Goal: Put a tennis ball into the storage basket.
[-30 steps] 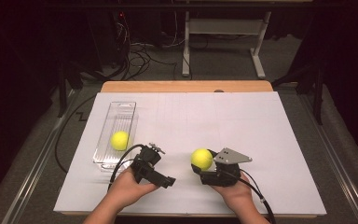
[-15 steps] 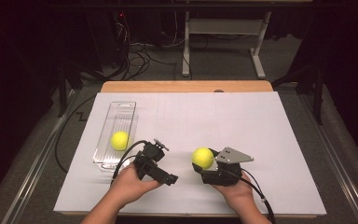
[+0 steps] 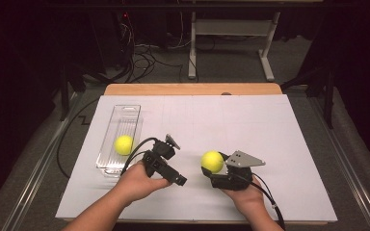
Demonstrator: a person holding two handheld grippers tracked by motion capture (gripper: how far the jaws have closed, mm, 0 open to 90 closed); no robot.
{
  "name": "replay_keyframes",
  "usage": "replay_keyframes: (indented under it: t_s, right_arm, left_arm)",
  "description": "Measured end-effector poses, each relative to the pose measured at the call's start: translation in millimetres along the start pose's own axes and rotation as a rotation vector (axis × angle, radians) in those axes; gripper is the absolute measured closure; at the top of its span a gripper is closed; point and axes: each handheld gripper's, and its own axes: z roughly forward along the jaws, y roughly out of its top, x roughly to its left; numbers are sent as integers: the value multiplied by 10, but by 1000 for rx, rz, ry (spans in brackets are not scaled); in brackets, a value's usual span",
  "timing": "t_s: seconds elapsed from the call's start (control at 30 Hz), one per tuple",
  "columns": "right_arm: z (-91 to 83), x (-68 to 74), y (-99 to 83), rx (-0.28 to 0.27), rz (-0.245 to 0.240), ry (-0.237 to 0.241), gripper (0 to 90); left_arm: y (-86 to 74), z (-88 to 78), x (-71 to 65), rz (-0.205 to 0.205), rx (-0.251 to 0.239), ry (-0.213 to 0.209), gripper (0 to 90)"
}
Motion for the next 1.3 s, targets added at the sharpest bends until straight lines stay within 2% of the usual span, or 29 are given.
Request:
replay_keyframes:
  t_s: [0.23,0.27,0.43,0.6,0.73,0.9,1.07,1.3]
  right_arm:
    - [-17,-11,2,-4,-2,-4,268]
    - [-17,-12,2,-3,-1,-4,268]
    - [-18,-14,-3,-4,-1,-8,268]
    - [-8,-8,-10,0,-2,-12,268]
    - [3,-9,-15,1,-5,-14,268]
    - [7,-5,-18,2,-7,-14,268]
    - [16,-4,-20,4,-3,-11,268]
    - [33,30,-21,3,-13,6,268]
  left_arm:
    - [26,-7,63,-17,17,-20,7]
    - [35,-12,92,-27,28,-44,7]
    - [69,-16,122,-47,71,-85,7]
    - [92,-19,109,-47,92,-79,7]
    - [109,-14,95,-51,107,-92,7]
    - [130,-29,120,-64,101,-102,7]
    - [157,-62,103,-51,105,-98,7]
    - [221,-160,57,-48,73,-106,7]
